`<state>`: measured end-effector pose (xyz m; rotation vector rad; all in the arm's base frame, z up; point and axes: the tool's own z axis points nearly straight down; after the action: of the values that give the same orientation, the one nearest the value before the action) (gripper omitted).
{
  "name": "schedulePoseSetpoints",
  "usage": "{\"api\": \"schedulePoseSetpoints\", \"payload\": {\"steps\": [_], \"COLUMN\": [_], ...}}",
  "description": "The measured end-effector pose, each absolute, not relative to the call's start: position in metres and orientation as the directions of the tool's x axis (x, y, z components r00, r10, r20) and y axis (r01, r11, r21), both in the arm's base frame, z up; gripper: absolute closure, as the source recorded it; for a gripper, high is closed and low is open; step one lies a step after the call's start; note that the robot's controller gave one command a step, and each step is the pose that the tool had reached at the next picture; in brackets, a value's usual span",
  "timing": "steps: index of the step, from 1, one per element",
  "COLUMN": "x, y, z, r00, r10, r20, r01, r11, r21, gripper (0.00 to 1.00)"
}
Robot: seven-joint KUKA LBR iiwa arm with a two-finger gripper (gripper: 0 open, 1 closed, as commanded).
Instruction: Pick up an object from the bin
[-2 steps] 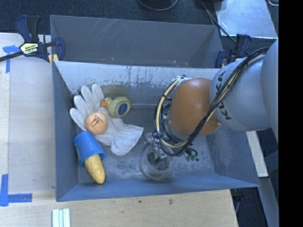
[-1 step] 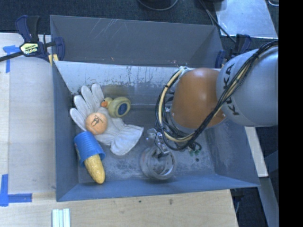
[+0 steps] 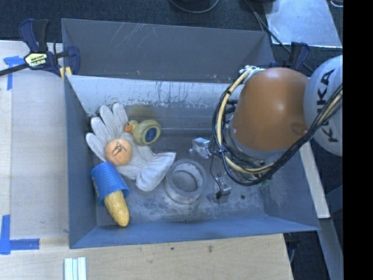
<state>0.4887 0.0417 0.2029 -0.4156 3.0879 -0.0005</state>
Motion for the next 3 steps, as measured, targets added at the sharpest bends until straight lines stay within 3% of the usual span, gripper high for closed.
{"api": "schedulePoseSetpoints", "payload": {"steps": [1, 3], "x": [0.488, 0.504], "y": [0.042, 0.066], "z": [0.199, 0.17], "r00": [-0.964, -0.877], "r10": [-0.265, -0.481], "r20": [-0.02, -0.02], "r01": [-0.265, -0.481], "r11": [0.964, 0.877], "r21": [-0.002, -0.007], "gripper": [0.0, 0.0]}}
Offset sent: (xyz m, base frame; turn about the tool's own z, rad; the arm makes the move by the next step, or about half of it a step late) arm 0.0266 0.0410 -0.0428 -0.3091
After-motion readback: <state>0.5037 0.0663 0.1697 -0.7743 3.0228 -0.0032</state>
